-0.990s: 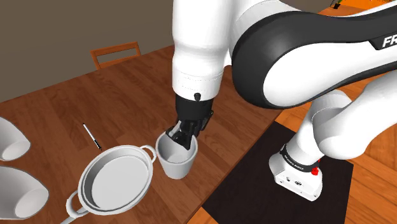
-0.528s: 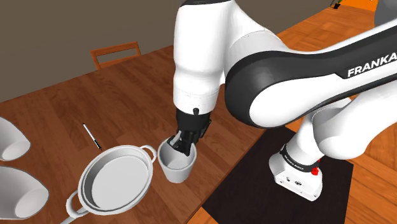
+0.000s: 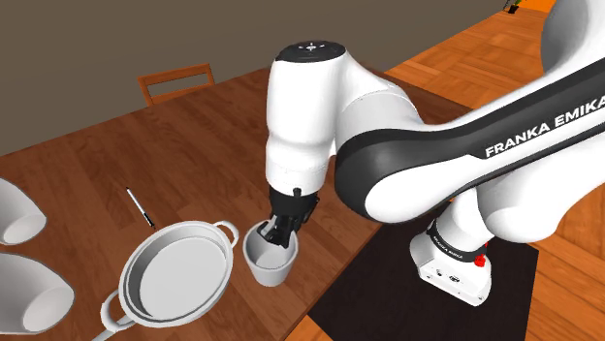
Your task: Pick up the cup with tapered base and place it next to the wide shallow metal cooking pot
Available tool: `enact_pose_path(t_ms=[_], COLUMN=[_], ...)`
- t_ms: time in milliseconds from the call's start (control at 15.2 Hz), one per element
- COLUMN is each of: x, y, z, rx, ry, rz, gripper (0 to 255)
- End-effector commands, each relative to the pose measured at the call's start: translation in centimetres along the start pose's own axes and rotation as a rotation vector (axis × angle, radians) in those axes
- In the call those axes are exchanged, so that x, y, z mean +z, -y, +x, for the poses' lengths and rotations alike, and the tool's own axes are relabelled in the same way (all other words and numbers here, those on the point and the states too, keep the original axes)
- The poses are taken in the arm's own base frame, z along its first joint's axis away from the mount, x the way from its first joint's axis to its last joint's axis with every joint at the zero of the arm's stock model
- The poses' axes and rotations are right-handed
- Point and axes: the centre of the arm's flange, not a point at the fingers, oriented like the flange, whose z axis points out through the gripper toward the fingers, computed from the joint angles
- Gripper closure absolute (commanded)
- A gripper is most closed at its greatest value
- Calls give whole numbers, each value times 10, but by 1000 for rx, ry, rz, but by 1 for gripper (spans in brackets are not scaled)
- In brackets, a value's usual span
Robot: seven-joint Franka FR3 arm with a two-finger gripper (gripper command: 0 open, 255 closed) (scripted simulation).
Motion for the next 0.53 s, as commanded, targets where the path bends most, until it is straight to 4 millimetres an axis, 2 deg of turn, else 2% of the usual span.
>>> enact_pose_path(t_ms=[0,330,462], x=[10,39,39], y=[-1,-3,-3], z=[0,0,0], rx=[0,0,0], ry=[-1,-1,-1], rz=[1,1,1], gripper=[255,255,255])
